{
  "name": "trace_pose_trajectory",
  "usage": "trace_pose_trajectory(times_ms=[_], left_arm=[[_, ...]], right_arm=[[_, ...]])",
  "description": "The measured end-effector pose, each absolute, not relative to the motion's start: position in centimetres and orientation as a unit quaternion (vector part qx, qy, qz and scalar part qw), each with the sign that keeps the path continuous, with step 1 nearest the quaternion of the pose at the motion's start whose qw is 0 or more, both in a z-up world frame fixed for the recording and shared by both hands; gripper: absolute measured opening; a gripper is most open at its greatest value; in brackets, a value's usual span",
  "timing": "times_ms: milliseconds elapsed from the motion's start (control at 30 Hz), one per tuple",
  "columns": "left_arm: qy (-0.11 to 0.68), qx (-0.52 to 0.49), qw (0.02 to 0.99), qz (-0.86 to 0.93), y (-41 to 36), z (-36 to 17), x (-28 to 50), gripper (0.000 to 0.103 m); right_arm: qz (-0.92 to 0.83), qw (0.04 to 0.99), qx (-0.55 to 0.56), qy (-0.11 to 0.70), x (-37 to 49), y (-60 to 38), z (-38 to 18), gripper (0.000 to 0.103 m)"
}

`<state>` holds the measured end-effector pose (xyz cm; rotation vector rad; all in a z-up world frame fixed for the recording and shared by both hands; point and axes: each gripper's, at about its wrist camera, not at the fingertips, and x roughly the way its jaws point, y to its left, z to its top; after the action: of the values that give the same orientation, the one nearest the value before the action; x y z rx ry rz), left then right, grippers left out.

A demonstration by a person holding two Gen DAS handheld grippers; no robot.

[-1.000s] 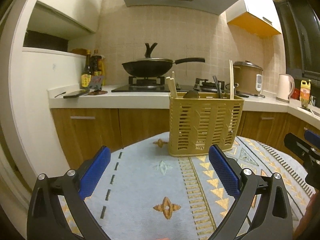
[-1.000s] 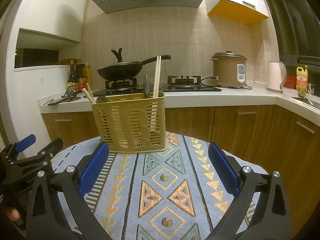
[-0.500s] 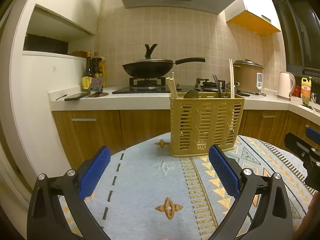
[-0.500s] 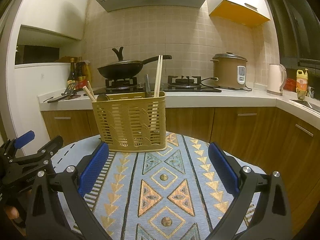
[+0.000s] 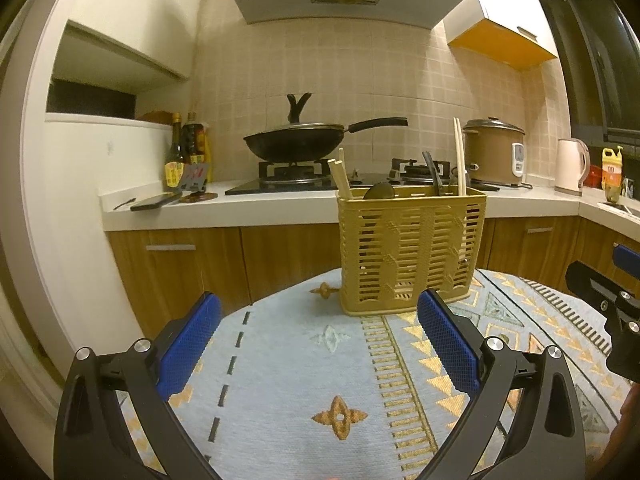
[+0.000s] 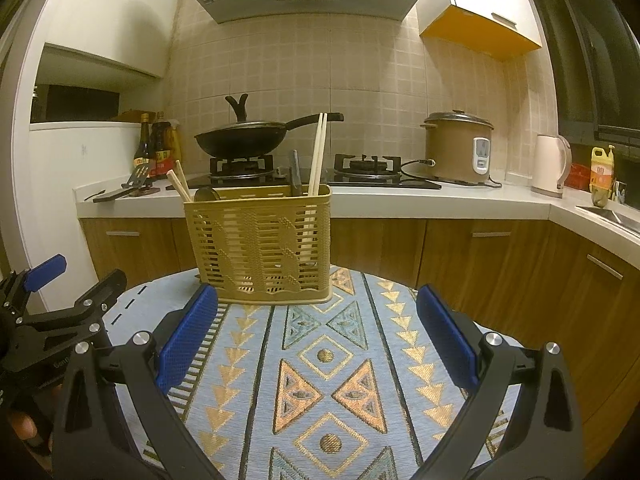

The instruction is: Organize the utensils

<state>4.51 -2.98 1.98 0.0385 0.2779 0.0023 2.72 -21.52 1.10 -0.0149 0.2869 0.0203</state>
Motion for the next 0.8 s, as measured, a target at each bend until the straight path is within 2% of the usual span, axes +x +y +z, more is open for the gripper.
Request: trace_pose_trajectory(times_ms=[800], left_arm=[[0.139,0.019,0.990,0.000,-3.25,1.81,4.42,0.095]], right_arm=[[0.009,0.990,-0.011,0.142,2.65,-21.42,1.12,0.095]])
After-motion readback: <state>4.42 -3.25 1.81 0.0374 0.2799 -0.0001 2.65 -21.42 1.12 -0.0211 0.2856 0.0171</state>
